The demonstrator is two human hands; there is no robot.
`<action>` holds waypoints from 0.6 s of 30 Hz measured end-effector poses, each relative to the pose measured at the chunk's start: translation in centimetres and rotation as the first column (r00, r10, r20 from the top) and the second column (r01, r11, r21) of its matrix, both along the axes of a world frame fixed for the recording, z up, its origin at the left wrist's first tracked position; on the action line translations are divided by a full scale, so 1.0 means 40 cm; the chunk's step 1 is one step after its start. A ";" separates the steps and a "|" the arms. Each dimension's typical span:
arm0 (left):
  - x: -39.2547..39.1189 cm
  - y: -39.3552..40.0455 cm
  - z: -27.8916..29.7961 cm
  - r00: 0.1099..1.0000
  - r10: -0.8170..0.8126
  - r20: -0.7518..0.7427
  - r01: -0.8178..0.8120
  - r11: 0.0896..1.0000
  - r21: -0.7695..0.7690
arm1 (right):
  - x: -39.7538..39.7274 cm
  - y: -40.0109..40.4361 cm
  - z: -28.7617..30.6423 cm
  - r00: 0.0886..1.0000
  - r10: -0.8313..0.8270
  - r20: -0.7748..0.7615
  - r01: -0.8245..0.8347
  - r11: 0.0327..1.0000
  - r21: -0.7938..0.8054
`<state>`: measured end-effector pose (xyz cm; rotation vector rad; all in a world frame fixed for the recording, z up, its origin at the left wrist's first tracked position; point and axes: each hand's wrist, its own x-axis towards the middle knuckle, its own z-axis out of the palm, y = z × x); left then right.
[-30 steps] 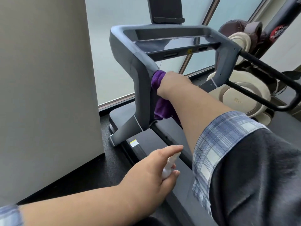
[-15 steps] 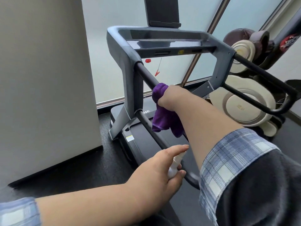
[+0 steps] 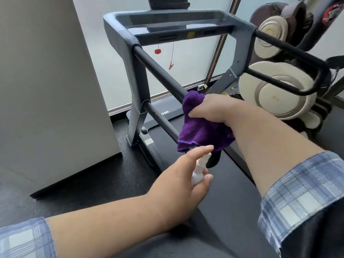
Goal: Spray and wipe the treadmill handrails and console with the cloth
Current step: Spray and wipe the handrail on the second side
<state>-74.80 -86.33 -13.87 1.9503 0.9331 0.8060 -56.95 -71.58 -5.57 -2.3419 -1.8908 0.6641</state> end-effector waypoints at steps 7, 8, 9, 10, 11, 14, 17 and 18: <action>0.045 -0.063 -0.011 0.999 -0.030 -0.042 0.030 1.000 0.007 | 0.021 -0.156 -0.075 0.963 -0.061 -0.264 0.137 0.951 0.277; 0.046 -0.069 -0.013 0.998 -0.033 -0.056 0.034 0.999 0.018 | 0.020 -0.176 -0.092 0.945 -0.081 -0.316 0.185 0.931 0.316; 0.044 -0.075 -0.016 0.997 -0.030 -0.074 0.032 0.999 0.030 | 0.019 -0.193 -0.111 0.923 -0.101 -0.372 0.238 0.907 0.346; 0.040 -0.079 -0.019 0.995 -0.023 -0.093 0.027 0.999 0.039 | 0.018 -0.206 -0.132 0.898 -0.116 -0.424 0.289 0.883 0.370; 0.035 -0.082 -0.022 0.994 -0.015 -0.111 0.020 0.999 0.042 | 0.016 -0.216 -0.154 0.879 -0.128 -0.460 0.331 0.859 0.392; 0.015 -0.090 -0.036 0.990 0.010 -0.144 -0.006 1.000 0.026 | 0.012 -0.239 -0.218 0.857 -0.156 -0.491 0.413 0.779 0.472; -0.005 -0.096 -0.046 0.985 0.041 -0.165 -0.041 0.999 0.003 | 0.007 -0.257 -0.277 0.825 -0.176 -0.537 0.478 0.724 0.498; -0.010 -0.098 -0.048 0.985 0.046 -0.169 -0.048 0.999 -0.009 | 0.005 -0.261 -0.297 0.813 -0.184 -0.553 0.499 0.708 0.500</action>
